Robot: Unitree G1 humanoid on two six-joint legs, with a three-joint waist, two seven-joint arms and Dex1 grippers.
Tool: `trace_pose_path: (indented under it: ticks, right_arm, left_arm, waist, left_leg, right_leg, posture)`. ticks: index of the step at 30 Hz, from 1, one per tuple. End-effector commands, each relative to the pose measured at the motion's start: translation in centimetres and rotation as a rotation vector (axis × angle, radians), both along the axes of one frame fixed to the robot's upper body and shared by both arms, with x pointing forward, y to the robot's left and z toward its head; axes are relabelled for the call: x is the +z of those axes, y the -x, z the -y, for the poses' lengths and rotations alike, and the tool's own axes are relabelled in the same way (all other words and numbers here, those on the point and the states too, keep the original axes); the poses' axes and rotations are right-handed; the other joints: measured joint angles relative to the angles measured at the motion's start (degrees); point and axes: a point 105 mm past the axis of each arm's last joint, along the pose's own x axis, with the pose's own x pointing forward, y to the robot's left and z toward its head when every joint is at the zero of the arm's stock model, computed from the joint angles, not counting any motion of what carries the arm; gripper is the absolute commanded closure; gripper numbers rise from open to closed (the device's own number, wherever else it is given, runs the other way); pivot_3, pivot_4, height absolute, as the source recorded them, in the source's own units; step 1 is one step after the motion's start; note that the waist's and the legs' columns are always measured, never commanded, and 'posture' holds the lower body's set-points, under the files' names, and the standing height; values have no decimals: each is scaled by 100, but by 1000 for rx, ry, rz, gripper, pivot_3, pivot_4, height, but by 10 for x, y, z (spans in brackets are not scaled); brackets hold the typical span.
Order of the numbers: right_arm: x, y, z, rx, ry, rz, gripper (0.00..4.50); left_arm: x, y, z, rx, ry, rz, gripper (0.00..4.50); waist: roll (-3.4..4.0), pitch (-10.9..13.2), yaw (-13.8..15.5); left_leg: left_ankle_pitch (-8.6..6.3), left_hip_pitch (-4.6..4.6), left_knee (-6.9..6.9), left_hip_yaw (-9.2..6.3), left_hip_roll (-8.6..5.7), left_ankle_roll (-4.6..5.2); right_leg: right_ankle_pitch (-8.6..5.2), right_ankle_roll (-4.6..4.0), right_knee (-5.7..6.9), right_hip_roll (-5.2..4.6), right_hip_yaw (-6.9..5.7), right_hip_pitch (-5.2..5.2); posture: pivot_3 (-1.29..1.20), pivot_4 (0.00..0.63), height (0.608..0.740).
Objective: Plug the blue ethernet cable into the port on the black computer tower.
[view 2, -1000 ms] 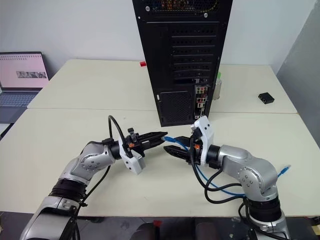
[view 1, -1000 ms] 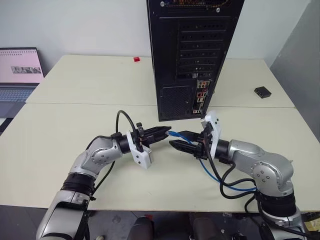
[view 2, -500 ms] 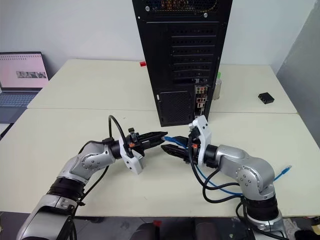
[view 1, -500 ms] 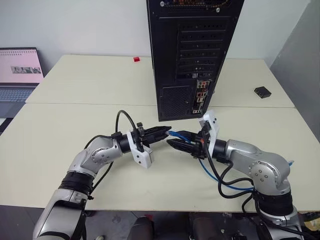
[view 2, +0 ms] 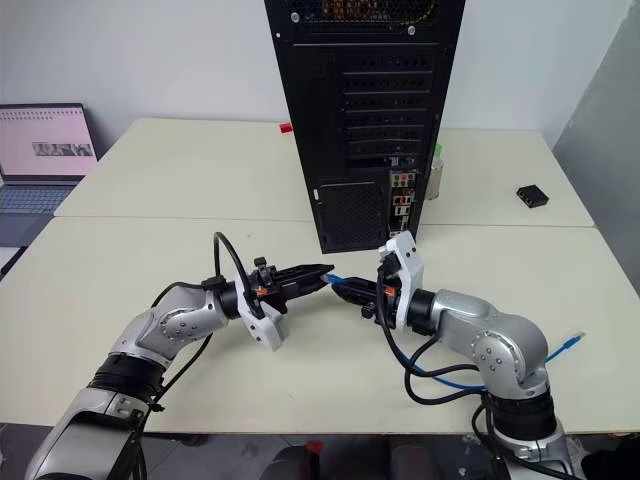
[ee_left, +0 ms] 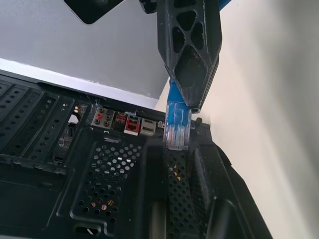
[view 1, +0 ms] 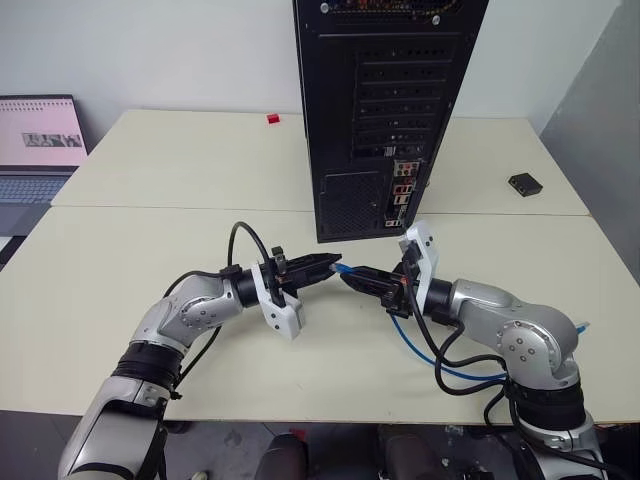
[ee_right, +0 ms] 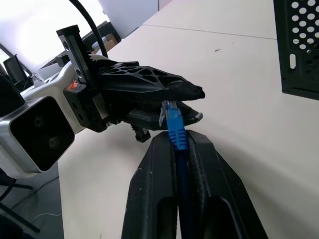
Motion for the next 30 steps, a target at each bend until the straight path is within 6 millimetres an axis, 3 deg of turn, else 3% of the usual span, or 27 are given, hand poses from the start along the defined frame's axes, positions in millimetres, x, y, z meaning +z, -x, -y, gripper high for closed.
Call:
trace_pose_path:
  ticks: [1,3,7,12,17,21,23,26,30]
  right_arm:
    - [10,3,-3,33,-19,33,4473]
    - [10,4,-3,35,-17,33,4473]
    - [11,5,-2,40,-11,35,4473]
    - [11,7,-1,40,-9,38,4492]
    - [19,5,18,-26,-1,75,4495]
    - [26,-2,34,-112,-4,106,4496]
    - [31,-6,38,-163,-8,137,4497]
    - [35,-15,42,-241,9,185,4498]
    - [39,-27,44,-339,35,255,4498]
  left_arm:
    - [2,1,3,-20,-10,10,4266]
    - [0,0,3,-19,1,-13,4266]
    - [0,-1,3,-12,37,-64,3252]
    - [0,-3,-1,12,82,-132,2310]
    - [4,-12,-15,109,206,-291,1108]
    - [19,-14,-5,131,393,-450,269]
    - [21,-10,7,112,450,-571,11]
    - [23,1,23,72,481,-745,0]
    - [41,-2,30,94,568,-804,0]
  waist:
    - [0,0,0]
    - [0,0,0]
    - [0,0,0]
    - [0,0,-2]
    - [0,0,-4]
    - [0,0,8]
    - [0,0,4]
    - [0,0,-6]
    - [0,0,-19]
  left_leg:
    - [0,0,0,0,0,0]
    - [0,0,0,0,0,0]
    - [0,0,0,0,0,0]
    - [0,0,0,0,0,0]
    - [0,0,0,0,0,0]
    - [0,-2,1,-2,0,0]
    - [0,-3,4,-5,0,0]
    - [0,-2,3,-4,1,0]
    - [0,1,1,-5,4,0]
  right_leg:
    - [0,0,0,0,0,0]
    - [0,0,0,0,0,0]
    - [0,0,0,0,0,0]
    - [0,0,0,0,0,0]
    - [0,0,1,0,0,0]
    - [0,0,0,-1,-1,2]
    - [0,0,0,-1,-3,4]
    - [0,1,1,2,-1,4]
    - [-1,1,2,6,0,4]
  posture:
    - [0,150,740]
    - [0,150,740]
    - [0,150,740]
    - [0,150,740]
    - [0,150,740]
    - [0,150,740]
    - [0,150,740]
    - [0,150,740]
    - [0,150,740]
